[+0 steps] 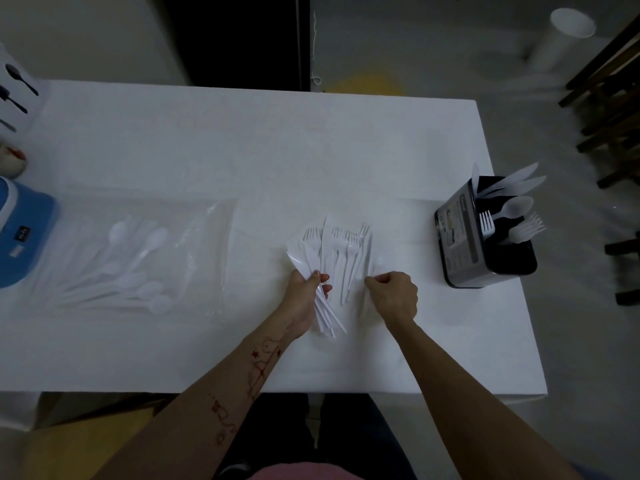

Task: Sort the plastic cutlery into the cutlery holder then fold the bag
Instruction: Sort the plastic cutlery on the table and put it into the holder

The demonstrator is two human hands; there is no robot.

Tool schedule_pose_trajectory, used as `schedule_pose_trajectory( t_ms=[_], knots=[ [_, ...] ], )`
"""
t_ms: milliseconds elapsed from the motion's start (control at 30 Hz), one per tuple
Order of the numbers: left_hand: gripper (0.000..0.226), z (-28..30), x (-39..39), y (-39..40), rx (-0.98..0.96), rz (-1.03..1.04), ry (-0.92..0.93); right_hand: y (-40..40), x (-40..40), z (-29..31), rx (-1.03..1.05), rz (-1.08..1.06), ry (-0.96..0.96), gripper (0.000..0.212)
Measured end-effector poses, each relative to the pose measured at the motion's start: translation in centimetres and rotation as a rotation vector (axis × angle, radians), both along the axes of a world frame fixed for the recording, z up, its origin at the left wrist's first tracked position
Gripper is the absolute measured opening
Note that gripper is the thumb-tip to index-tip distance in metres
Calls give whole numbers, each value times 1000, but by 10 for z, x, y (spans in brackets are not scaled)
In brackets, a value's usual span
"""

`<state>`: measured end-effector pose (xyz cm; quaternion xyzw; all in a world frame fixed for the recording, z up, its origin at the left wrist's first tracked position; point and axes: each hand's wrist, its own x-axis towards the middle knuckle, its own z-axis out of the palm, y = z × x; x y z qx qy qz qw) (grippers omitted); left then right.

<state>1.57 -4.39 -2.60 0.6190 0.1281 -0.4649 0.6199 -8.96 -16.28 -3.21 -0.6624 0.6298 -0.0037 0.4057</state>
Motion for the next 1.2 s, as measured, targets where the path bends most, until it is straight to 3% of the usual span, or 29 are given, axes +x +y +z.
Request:
schedule_pose_trajectory(
  t_ms=[100,200,367,467,600,833,1033,1100,1200],
  knots=[
    [30,0,1,-2,-14,-2,17,-1,-5,2,-2,31,-159,8],
    [36,4,2,-4,-66,-2,49,4,-7,14,108,230,-332,1],
    [37,4,0,-7,-109,-56,38,19,-5,23,173,434,-404,3],
    [27,0,1,-7,-16,-48,-43,18,-3,15,110,327,-382,6],
    [27,-3,2,-3,1,-57,-66,7,4,0,-132,164,-153,15],
    [25,-6,-1,4,-15,-95,-71,10,29,-5,-112,118,73,22],
    [27,-2,0,5,7,-123,-49,3,22,-3,-20,5,5,17],
    [29,-1,1,6,8,-145,-60,4,15,1,-13,0,-109,12],
    [31,3,3,4,-12,-150,-37,8,5,14,155,52,-377,10]
  ],
)
